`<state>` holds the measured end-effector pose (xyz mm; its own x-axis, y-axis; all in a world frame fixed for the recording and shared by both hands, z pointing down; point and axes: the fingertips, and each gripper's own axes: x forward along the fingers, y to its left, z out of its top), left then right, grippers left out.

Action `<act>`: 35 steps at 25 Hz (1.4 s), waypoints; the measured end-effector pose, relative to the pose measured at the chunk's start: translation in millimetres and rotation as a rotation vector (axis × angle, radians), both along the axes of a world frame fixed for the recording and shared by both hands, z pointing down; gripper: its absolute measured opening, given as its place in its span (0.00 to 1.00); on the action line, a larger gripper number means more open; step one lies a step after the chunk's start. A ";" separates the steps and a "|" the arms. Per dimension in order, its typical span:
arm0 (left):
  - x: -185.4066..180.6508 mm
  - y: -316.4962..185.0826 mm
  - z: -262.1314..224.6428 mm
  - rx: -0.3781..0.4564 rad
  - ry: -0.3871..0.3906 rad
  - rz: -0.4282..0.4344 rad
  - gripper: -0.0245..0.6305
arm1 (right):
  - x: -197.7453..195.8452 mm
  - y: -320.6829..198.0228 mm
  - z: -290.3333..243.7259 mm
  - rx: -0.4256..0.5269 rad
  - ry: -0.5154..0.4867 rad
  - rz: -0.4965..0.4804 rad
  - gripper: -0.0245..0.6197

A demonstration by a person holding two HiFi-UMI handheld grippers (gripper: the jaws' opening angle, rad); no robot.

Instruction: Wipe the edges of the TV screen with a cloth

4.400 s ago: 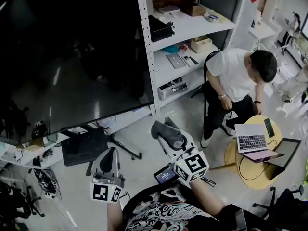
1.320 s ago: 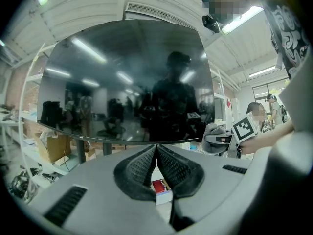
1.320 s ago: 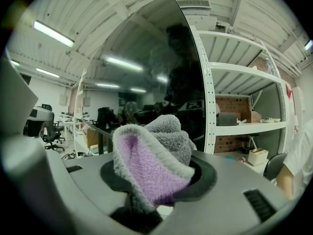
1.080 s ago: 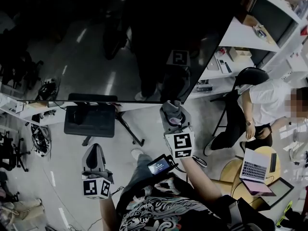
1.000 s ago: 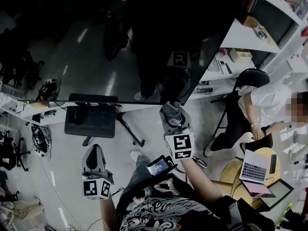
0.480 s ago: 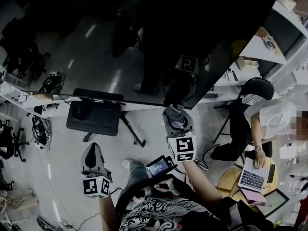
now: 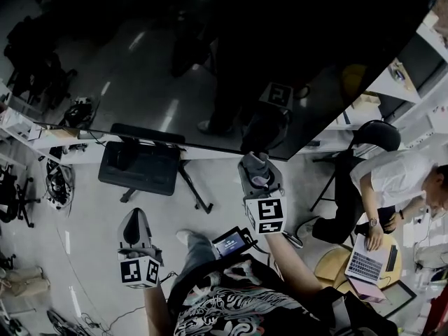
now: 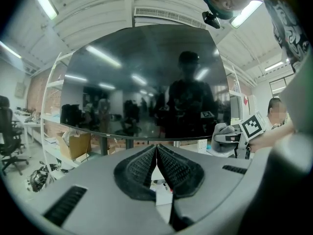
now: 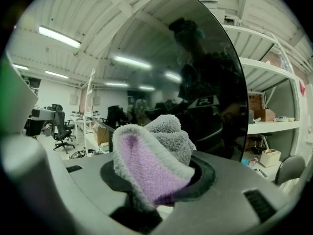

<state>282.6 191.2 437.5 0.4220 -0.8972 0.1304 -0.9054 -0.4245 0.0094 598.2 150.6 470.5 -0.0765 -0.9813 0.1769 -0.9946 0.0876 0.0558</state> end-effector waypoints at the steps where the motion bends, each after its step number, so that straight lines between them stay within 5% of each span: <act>1: -1.3 -0.7 0.1 -0.002 -0.002 -0.001 0.06 | -1.3 -1.5 -0.1 -0.001 0.000 -0.001 0.36; 35: -54.6 -23.0 5.1 -0.030 0.021 -0.033 0.06 | -64.4 -29.5 -3.0 -0.006 0.016 -0.050 0.36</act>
